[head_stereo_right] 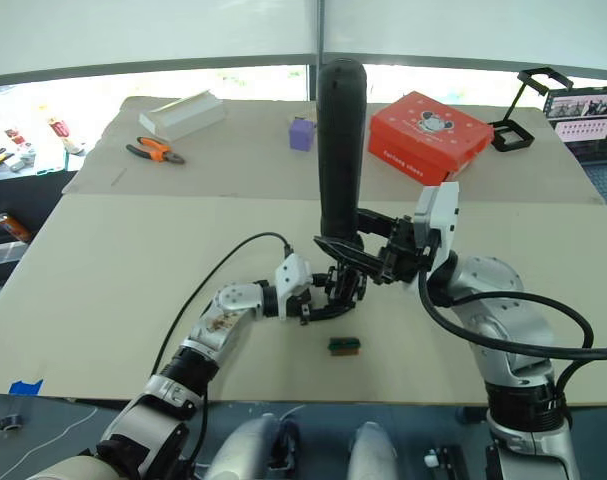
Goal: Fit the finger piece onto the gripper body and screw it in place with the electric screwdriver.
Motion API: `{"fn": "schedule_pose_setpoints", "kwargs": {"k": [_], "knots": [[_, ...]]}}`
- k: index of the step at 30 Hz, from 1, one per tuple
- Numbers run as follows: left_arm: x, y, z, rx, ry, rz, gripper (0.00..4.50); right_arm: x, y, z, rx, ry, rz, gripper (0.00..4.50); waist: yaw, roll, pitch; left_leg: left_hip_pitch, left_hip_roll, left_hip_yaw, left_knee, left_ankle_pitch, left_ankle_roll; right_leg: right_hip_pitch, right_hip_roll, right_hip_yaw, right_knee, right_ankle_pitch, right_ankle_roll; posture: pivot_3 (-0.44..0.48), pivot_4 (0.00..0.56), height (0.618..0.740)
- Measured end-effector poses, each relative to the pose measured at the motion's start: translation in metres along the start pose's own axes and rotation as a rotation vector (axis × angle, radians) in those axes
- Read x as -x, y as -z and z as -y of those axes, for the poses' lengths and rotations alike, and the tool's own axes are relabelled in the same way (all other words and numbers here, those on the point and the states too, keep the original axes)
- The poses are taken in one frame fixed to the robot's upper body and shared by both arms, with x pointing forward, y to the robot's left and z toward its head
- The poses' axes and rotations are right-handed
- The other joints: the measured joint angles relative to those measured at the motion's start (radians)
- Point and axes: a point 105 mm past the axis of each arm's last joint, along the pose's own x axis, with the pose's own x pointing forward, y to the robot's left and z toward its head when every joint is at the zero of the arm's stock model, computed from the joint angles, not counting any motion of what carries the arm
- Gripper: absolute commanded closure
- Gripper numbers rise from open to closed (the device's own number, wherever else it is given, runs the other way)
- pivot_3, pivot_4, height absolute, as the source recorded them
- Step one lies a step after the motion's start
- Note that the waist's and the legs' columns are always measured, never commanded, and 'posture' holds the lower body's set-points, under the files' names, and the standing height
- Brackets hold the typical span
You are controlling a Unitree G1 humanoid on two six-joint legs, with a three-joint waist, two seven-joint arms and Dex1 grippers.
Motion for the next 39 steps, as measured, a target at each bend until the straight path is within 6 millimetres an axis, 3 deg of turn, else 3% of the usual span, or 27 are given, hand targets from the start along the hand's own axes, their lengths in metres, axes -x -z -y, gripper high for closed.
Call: {"fn": "schedule_pose_setpoints", "kwargs": {"k": [16, 39], "knots": [[0.005, 0.007, 0.000, 0.014, -0.025, -0.015, 2.03, 0.003, 0.013, -0.004, -0.016, 0.016, -0.014, 2.56, -0.005, -0.010, -0.008, 0.006, 0.001, -0.001, -0.001, -0.005, -0.007, 0.002, 0.000, -0.001, -0.001, 0.000, 0.000, 0.000, 0.150, 0.740], [0.004, 0.007, 0.000, 0.016, -0.027, -0.012, 2.03, 0.000, 0.016, -0.006, -0.021, 0.023, -0.022, 2.56, -0.005, -0.010, -0.009, 0.007, 0.002, -0.001, -0.001, -0.006, -0.008, 0.002, 0.000, -0.001, -0.001, 0.000, 0.000, 0.000, 0.150, 0.740]]}}
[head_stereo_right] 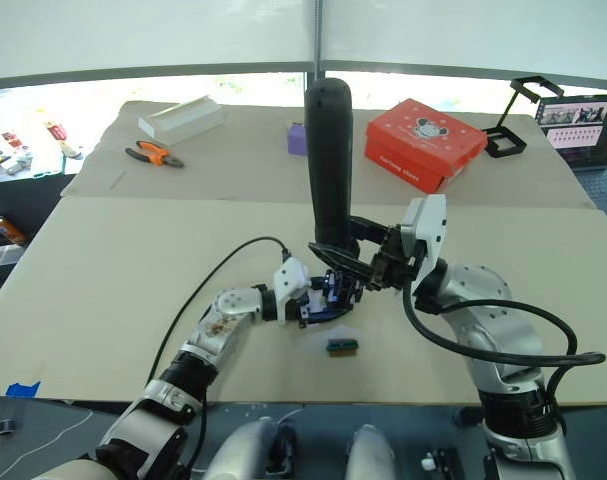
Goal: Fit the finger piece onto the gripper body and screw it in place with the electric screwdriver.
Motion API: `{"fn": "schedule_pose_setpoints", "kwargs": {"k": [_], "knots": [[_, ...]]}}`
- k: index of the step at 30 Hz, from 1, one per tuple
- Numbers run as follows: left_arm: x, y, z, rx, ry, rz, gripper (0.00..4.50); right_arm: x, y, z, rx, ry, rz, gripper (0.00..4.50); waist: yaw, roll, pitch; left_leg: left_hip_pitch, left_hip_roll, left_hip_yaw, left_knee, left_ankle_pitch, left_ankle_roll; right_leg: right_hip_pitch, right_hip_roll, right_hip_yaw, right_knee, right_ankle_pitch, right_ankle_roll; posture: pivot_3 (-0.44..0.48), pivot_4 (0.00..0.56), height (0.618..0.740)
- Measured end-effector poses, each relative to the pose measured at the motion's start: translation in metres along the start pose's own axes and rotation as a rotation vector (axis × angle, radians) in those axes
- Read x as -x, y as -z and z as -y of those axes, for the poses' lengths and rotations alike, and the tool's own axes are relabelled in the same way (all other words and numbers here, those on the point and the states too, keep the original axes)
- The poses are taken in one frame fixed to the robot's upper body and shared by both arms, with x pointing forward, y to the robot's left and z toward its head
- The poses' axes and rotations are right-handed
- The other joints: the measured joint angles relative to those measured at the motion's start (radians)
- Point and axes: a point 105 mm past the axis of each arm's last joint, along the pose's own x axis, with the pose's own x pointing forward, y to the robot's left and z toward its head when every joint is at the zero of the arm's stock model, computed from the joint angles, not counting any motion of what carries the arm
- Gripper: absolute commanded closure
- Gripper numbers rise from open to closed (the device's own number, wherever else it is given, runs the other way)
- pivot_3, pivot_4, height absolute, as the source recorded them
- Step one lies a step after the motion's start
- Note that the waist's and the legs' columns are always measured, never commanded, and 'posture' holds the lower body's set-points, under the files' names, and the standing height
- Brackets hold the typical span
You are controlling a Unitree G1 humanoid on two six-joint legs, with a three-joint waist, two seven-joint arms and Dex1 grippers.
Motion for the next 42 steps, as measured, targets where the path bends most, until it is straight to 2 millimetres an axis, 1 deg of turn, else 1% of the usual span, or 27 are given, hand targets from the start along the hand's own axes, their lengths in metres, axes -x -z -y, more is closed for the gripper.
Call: {"fn": "schedule_pose_setpoints", "kwargs": {"k": [4, 8, 11, 15, 16, 17, 23, 26, 28, 34, 37, 39, 40, 41, 42], "knots": [[0.000, 0.000, 0.000, 0.000, 0.000, 0.001, 2.03, 0.003, -0.002, 0.000, 0.013, -0.012, -0.008, 2.56, 0.000, 0.000, 0.000, 0.000, 0.000, 0.000, 0.000, 0.000, 0.000, 0.000, 0.000, 0.000, 0.000, 0.000, 0.000, 0.000, 0.150, 0.740], [0.000, 0.000, 0.000, -0.001, 0.002, 0.000, 2.03, 0.005, -0.010, 0.002, 0.041, -0.029, -0.009, 2.56, 0.001, 0.000, 0.000, -0.001, 0.000, 0.000, 0.000, 0.000, 0.000, -0.001, -0.001, 0.000, 0.000, 0.000, 0.000, 0.000, 0.150, 0.740], [0.000, 0.000, 0.001, -0.003, 0.009, -0.002, 2.03, 0.004, -0.015, 0.004, 0.014, -0.042, -0.009, 2.56, 0.002, 0.000, 0.000, -0.002, -0.001, 0.000, 0.000, 0.000, 0.001, -0.001, -0.001, 0.000, 0.000, 0.000, 0.000, 0.000, 0.150, 0.740], [0.001, -0.001, 0.002, -0.006, 0.020, 0.001, 2.03, 0.000, -0.020, 0.004, -0.018, -0.061, -0.004, 2.56, 0.003, 0.000, 0.001, -0.010, -0.001, 0.000, 0.001, 0.001, 0.001, -0.005, -0.002, 0.000, 0.001, 0.000, 0.000, 0.000, 0.150, 0.740], [0.000, -0.001, 0.002, -0.007, 0.021, 0.002, 2.03, -0.001, -0.020, 0.005, -0.022, -0.061, -0.002, 2.56, 0.002, 0.000, 0.002, -0.011, -0.001, 0.001, 0.001, 0.004, 0.007, -0.006, -0.002, 0.000, 0.001, 0.000, 0.000, 0.000, 0.150, 0.740], [0.000, -0.002, 0.002, -0.008, 0.020, 0.003, 2.03, -0.002, -0.021, 0.005, -0.022, -0.062, 0.000, 2.56, 0.002, 0.000, 0.002, -0.012, -0.002, 0.001, 0.001, 0.005, 0.008, -0.008, -0.002, 0.000, 0.001, 0.000, 0.000, 0.000, 0.150, 0.740], [0.000, -0.003, 0.001, -0.019, 0.016, 0.008, 2.03, -0.003, -0.024, 0.004, -0.017, -0.074, 0.011, 2.56, 0.003, 0.000, 0.002, -0.018, -0.002, 0.001, 0.002, 0.005, 0.009, -0.013, -0.001, 0.000, 0.002, 0.001, 0.000, 0.000, 0.150, 0.740], [-0.001, -0.002, 0.000, -0.017, 0.004, 0.006, 2.03, -0.001, -0.050, -0.004, 0.077, -0.132, 0.120, 2.56, 0.006, 0.000, 0.002, -0.018, -0.002, 0.001, 0.003, 0.006, 0.009, -0.012, 0.000, -0.001, 0.002, 0.001, 0.001, 0.000, 0.150, 0.740], [-0.002, -0.001, -0.001, -0.016, -0.005, 0.001, 2.03, 0.002, -0.061, -0.009, 0.141, -0.163, 0.157, 2.56, 0.008, 0.000, 0.002, -0.017, -0.002, 0.001, 0.004, 0.006, 0.009, -0.012, 0.000, -0.001, 0.002, 0.001, 0.001, 0.000, 0.150, 0.740], [-0.002, -0.001, -0.002, -0.020, -0.012, -0.003, 2.03, 0.008, -0.055, -0.013, 0.136, -0.191, 0.129, 2.56, 0.006, 0.000, 0.001, -0.015, -0.001, 0.001, 0.005, 0.006, 0.009, -0.013, 0.000, 0.000, 0.002, 0.003, 0.001, 0.000, 0.150, 0.740], [-0.002, -0.001, -0.002, -0.019, -0.012, -0.003, 2.03, 0.010, -0.057, -0.012, 0.132, -0.184, 0.137, 2.56, 0.007, 0.000, 0.002, -0.015, -0.001, 0.001, 0.005, 0.006, 0.009, -0.013, 0.000, 0.000, 0.002, 0.003, 0.001, 0.000, 0.150, 0.740], [-0.003, -0.001, -0.002, -0.004, -0.013, -0.004, 1.00, 0.012, -0.064, -0.013, 0.144, -0.176, 0.152, 2.56, 0.008, 0.000, 0.001, -0.015, -0.001, 0.001, 0.005, 0.006, 0.009, -0.013, -0.001, 0.000, 0.002, 0.003, 0.001, 0.000, 0.150, 0.740], [-0.002, 0.001, -0.002, 0.011, -0.018, -0.010, 0.65, 0.014, -0.068, -0.013, 0.152, -0.174, 0.155, 2.56, 0.007, 0.000, 0.002, -0.015, -0.001, 0.001, 0.005, 0.006, 0.009, -0.013, -0.001, 0.000, 0.002, 0.003, 0.001, 0.000, 0.150, 0.740], [-0.002, 0.001, -0.002, 0.016, -0.020, -0.010, 0.20, 0.015, -0.071, -0.014, 0.151, -0.171, 0.155, 2.56, 0.007, 0.000, 0.001, -0.015, -0.001, 0.001, 0.004, 0.006, 0.009, -0.013, -0.001, 0.000, 0.002, 0.003, 0.001, 0.000, 0.150, 0.740], [-0.001, 0.000, -0.002, 0.016, -0.023, -0.011, 0.04, 0.016, -0.074, -0.014, 0.157, -0.164, 0.157, 2.56, 0.006, 0.000, 0.001, -0.015, -0.001, 0.001, 0.004, 0.006, 0.009, -0.013, -0.001, 0.000, 0.002, 0.003, 0.001, 0.000, 0.150, 0.740]]}}
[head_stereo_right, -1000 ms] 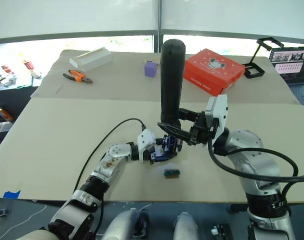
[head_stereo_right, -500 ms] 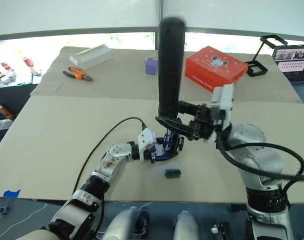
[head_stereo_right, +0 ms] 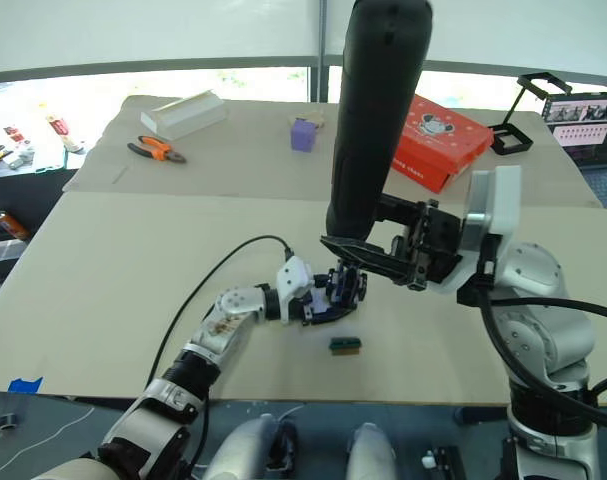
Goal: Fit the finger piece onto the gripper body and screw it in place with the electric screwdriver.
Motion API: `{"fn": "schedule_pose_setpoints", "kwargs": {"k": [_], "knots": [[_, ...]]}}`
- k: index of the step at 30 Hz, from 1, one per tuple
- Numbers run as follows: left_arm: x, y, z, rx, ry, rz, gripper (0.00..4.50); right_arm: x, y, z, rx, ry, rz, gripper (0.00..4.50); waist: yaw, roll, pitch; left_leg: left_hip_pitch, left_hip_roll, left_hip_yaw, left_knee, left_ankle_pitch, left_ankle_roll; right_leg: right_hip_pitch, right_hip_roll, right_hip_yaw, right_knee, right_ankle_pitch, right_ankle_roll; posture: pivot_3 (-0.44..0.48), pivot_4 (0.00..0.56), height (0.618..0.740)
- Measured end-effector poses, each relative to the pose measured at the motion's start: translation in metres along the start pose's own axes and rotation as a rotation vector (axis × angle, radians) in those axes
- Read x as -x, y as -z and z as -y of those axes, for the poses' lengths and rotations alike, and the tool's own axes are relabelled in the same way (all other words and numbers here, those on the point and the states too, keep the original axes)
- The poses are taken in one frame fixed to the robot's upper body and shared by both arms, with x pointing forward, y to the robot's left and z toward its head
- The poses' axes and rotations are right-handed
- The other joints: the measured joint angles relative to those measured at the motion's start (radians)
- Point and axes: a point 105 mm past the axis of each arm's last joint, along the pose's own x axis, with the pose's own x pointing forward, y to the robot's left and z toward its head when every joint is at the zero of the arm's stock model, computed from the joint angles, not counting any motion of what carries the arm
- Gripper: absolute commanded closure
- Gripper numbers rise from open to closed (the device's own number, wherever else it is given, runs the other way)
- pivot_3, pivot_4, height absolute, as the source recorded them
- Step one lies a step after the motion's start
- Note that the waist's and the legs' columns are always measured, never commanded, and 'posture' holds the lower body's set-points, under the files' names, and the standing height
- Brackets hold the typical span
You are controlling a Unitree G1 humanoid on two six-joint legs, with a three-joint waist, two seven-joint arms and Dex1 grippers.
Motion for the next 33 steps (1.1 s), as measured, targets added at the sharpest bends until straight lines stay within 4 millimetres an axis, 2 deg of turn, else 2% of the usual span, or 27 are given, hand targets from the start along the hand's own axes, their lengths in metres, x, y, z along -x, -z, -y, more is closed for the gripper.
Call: {"fn": "schedule_pose_setpoints", "kwargs": {"k": [4, 7, 9, 14, 19, 21, 22, 25, 28, 33], "knots": [[0.015, 0.000, -0.003, -0.001, -0.028, -0.004, 0.04, 0.002, -0.014, -0.001, -0.023, 0.027, -0.006, 2.56, -0.008, 0.000, 0.000, 0.000, 0.001, 0.001, -0.002, 0.000, 0.000, 0.001, 0.000, 0.001, 0.000, 0.000, -0.001, 0.000, 0.150, 0.740], [0.046, 0.005, -0.010, -0.024, -0.057, -0.025, 0.04, 0.008, -0.033, 0.001, 0.000, 0.081, -0.004, 2.56, -0.013, 0.000, 0.000, 0.000, 0.003, 0.001, -0.004, 0.001, -0.002, 0.000, 0.001, 0.000, 0.000, 0.000, -0.003, 0.000, 0.150, 0.740], [0.065, 0.007, -0.014, -0.037, -0.074, -0.032, 0.04, 0.018, -0.036, -0.001, 0.016, 0.121, -0.036, 2.56, -0.008, 0.000, 0.000, 0.000, 0.005, 0.001, -0.004, 0.002, -0.003, 0.000, 0.002, -0.001, 0.000, 0.000, -0.004, 0.000, 0.150, 0.740], [0.130, 0.012, -0.027, -0.013, -0.114, -0.061, 0.04, 0.064, -0.019, -0.003, -0.009, 0.279, -0.175, 2.56, -0.006, 0.001, 0.000, 0.000, 0.005, 0.002, -0.003, 0.002, -0.003, 0.000, 0.002, 0.000, 0.000, 0.000, -0.004, 0.000, 0.150, 0.740], [0.191, 0.008, -0.024, -0.021, -0.104, -0.100, 0.04, 0.114, -0.009, -0.011, 0.033, 0.449, -0.268, 2.56, -0.001, 0.001, 0.000, 0.000, 0.005, 0.002, -0.003, 0.002, -0.003, -0.002, 0.004, -0.001, -0.001, 0.000, -0.004, 0.000, 0.150, 0.740], [0.207, 0.006, -0.023, -0.035, -0.108, -0.116, 0.04, 0.136, -0.002, -0.014, 0.035, 0.517, -0.307, 2.56, 0.001, 0.002, 0.000, 0.000, 0.004, 0.002, -0.003, 0.001, -0.003, -0.002, 0.003, -0.001, -0.001, 0.000, -0.003, 0.000, 0.150, 0.740], [0.213, 0.005, -0.022, -0.040, -0.109, -0.120, 0.04, 0.145, 0.004, -0.015, 0.025, 0.542, -0.327, 2.56, 0.001, 0.002, 0.001, 0.001, 0.004, 0.002, -0.003, -0.003, -0.011, -0.002, 0.003, 0.000, -0.001, 0.001, -0.003, 0.000, 0.150, 0.740], [0.218, 0.006, -0.018, -0.032, -0.108, -0.109, 0.04, 0.158, 0.012, -0.018, 0.007, 0.573, -0.361, 2.56, -0.001, 0.004, 0.001, 0.002, 0.004, 0.002, -0.003, -0.003, -0.011, -0.002, 0.003, 0.001, 0.000, 0.001, -0.003, 0.000, 0.150, 0.740], [0.215, 0.001, -0.013, -0.041, -0.089, -0.091, 0.04, 0.156, 0.012, -0.019, 0.024, 0.551, -0.355, 2.56, -0.004, 0.004, 0.001, 0.003, 0.005, 0.002, -0.003, -0.003, -0.011, -0.002, 0.004, 0.001, 0.000, 0.000, -0.003, 0.000, 0.150, 0.740], [0.191, -0.019, 0.004, -0.129, 0.054, -0.073, 0.04, 0.123, 0.016, -0.021, 0.014, 0.451, -0.287, 2.56, -0.006, 0.006, 0.001, 0.003, 0.005, 0.002, -0.003, -0.003, -0.012, -0.002, 0.004, 0.002, 0.000, 0.000, -0.004, 0.000, 0.150, 0.740]]}}
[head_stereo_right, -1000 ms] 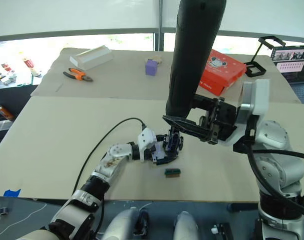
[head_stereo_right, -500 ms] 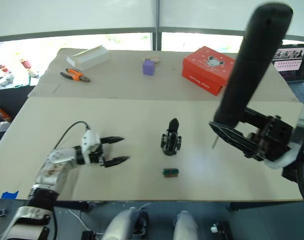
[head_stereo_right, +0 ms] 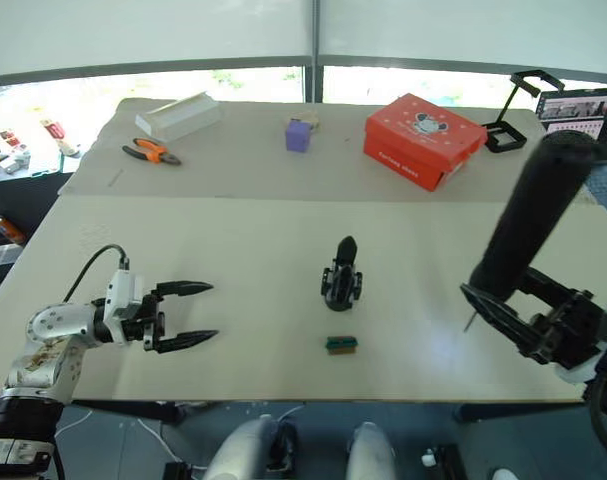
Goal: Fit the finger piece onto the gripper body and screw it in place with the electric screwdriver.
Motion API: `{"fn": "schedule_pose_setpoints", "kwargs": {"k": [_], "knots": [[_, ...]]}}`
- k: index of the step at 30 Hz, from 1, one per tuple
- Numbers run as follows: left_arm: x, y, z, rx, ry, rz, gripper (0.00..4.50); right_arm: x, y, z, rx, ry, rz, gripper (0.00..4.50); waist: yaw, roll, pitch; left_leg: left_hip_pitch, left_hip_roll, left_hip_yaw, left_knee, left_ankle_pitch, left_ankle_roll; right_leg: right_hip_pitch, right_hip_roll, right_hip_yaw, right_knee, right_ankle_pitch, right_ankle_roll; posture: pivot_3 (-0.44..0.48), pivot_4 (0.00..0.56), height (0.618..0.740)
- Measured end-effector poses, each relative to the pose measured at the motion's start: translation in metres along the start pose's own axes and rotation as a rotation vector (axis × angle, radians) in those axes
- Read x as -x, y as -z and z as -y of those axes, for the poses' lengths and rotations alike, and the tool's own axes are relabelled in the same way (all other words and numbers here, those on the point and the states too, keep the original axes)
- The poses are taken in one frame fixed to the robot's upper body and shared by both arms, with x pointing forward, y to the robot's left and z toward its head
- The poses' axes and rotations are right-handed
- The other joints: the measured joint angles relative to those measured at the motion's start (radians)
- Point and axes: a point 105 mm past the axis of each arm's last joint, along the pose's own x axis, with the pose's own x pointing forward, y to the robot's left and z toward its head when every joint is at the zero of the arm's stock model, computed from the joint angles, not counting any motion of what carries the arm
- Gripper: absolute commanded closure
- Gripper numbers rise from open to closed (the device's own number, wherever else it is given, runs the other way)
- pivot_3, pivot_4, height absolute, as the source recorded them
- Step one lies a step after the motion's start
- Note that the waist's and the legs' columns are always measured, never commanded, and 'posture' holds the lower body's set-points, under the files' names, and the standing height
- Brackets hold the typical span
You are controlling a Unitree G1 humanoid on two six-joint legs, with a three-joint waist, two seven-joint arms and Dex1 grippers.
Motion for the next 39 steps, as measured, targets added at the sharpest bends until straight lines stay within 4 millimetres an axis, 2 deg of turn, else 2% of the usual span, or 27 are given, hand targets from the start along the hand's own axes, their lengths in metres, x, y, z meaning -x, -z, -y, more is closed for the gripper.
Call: {"fn": "schedule_pose_setpoints", "kwargs": {"k": [3, 5, 7, 9, 14, 20, 25, 28, 39], "knots": [[-0.017, -0.011, 0.007, -0.032, 0.065, 0.019, 0.04, -0.020, -0.005, -0.014, -0.006, -0.068, 0.044, 2.56, 0.002, 0.000, 0.000, 0.000, 0.000, 0.000, 0.000, 0.000, 0.000, 0.000, 0.000, 0.000, 0.000, 0.000, 0.000, 0.000, 0.150, 0.740], [-0.039, -0.016, 0.016, -0.033, 0.127, 0.047, 0.04, -0.037, -0.007, -0.029, -0.036, -0.125, 0.094, 2.56, 0.003, 0.000, 0.000, 0.000, -0.001, 0.000, 0.000, 0.000, 0.000, 0.001, 0.000, 0.000, 0.000, 0.000, 0.000, 0.000, 0.150, 0.740], [-0.060, -0.010, 0.027, -0.004, 0.176, 0.041, 0.04, -0.050, -0.009, -0.046, -0.065, -0.196, 0.132, 2.56, 0.003, 0.000, 0.000, 0.000, -0.003, 0.000, 0.000, 0.000, 0.001, 0.001, 0.000, 0.000, 0.000, 0.000, 0.000, 0.000, 0.150, 0.740], [-0.073, -0.003, 0.035, 0.041, 0.204, 0.025, 0.04, -0.057, -0.007, -0.055, -0.090, -0.232, 0.145, 2.56, 0.003, 0.000, 0.000, 0.000, -0.003, 0.000, 0.000, 0.005, 0.008, 0.001, 0.001, -0.001, 0.000, 0.000, 0.000, 0.000, 0.150, 0.740], [-0.108, 0.001, 0.035, 0.038, 0.201, 0.011, 0.04, -0.071, 0.001, -0.072, -0.125, -0.292, 0.164, 2.56, 0.009, 0.000, 0.000, 0.000, -0.003, 0.000, 0.001, 0.005, 0.008, 0.001, 0.000, -0.001, 0.000, 0.000, 0.000, 0.000, 0.150, 0.740], [-0.136, 0.010, 0.041, 0.042, 0.226, -0.023, 0.04, -0.078, 0.020, -0.084, -0.105, -0.338, 0.167, 2.56, 0.009, 0.000, 0.000, 0.000, -0.004, 0.000, 0.001, 0.005, 0.009, 0.001, 0.001, -0.001, 0.001, 0.000, 0.000, 0.000, 0.150, 0.740], [-0.150, 0.011, 0.038, 0.026, 0.243, -0.036, 0.04, -0.081, 0.033, -0.086, -0.095, -0.350, 0.161, 2.56, 0.010, 0.000, 0.000, 0.000, -0.004, 0.000, 0.002, 0.005, 0.009, 0.001, 0.001, -0.001, 0.001, 0.000, 0.000, 0.000, 0.150, 0.740], [-0.156, 0.010, 0.036, 0.013, 0.237, -0.031, 0.04, -0.080, 0.033, -0.086, -0.081, -0.354, 0.167, 2.56, 0.012, 0.000, 0.000, 0.000, -0.004, -0.001, 0.002, 0.005, 0.009, 0.001, 0.000, -0.001, 0.001, 0.000, 0.000, 0.000, 0.150, 0.740], [-0.161, 0.011, 0.038, 0.004, 0.244, -0.040, 0.04, -0.080, 0.034, -0.085, -0.069, -0.345, 0.167, 2.56, 0.015, 0.000, 0.000, 0.000, -0.004, -0.001, 0.002, 0.005, 0.009, 0.001, -0.001, -0.001, 0.001, 0.000, 0.000, 0.000, 0.150, 0.740]]}}
